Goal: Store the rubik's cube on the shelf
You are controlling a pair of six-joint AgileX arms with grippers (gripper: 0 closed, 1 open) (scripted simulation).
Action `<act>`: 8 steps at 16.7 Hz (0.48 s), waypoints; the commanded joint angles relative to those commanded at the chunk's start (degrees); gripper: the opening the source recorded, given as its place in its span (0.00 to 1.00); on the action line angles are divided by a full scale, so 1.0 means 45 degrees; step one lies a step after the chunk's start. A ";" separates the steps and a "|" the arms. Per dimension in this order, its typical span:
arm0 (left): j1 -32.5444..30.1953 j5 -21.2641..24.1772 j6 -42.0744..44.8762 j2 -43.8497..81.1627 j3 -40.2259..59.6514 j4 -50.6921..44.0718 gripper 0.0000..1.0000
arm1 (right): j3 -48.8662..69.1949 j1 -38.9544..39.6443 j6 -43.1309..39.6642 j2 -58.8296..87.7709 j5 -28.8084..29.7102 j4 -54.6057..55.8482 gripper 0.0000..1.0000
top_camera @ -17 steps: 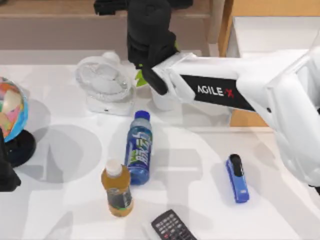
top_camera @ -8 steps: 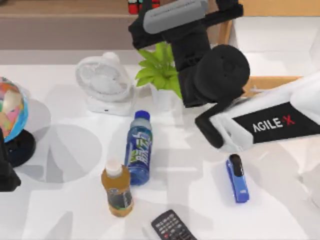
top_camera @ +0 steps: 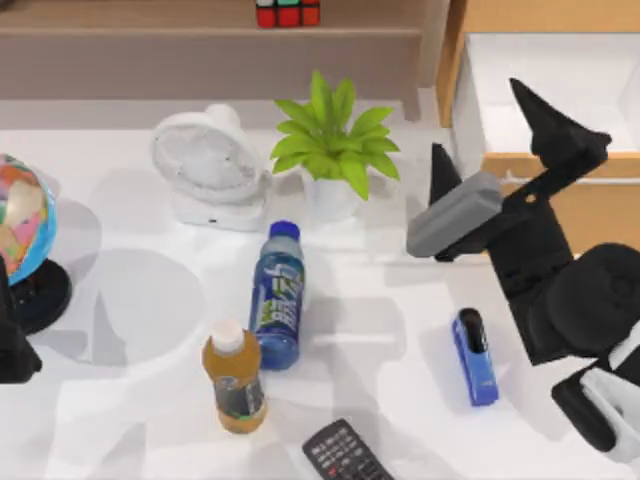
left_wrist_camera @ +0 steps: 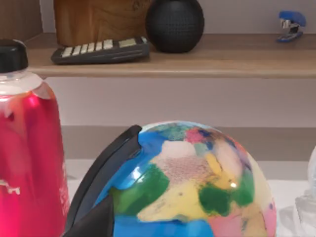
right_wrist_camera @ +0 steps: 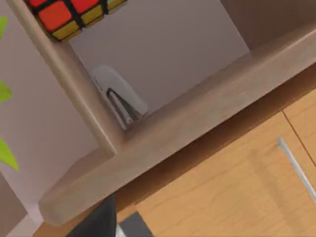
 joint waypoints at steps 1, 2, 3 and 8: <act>0.0000 0.0000 0.0000 0.0000 0.0000 0.0000 1.00 | -0.0850 -0.0232 -0.0809 -0.0166 -0.0095 0.0178 1.00; 0.0000 0.0000 0.0000 0.0000 0.0000 0.0000 1.00 | -0.1582 -0.0522 -0.1594 -0.0265 -0.0147 0.0271 1.00; 0.0000 0.0000 0.0000 0.0000 0.0000 0.0000 1.00 | -0.2213 -0.0883 -0.2343 -0.0293 -0.0155 0.0297 1.00; 0.0000 0.0000 0.0000 0.0000 0.0000 0.0000 1.00 | -0.3627 -0.3039 -0.5060 0.0344 0.0248 -0.0413 1.00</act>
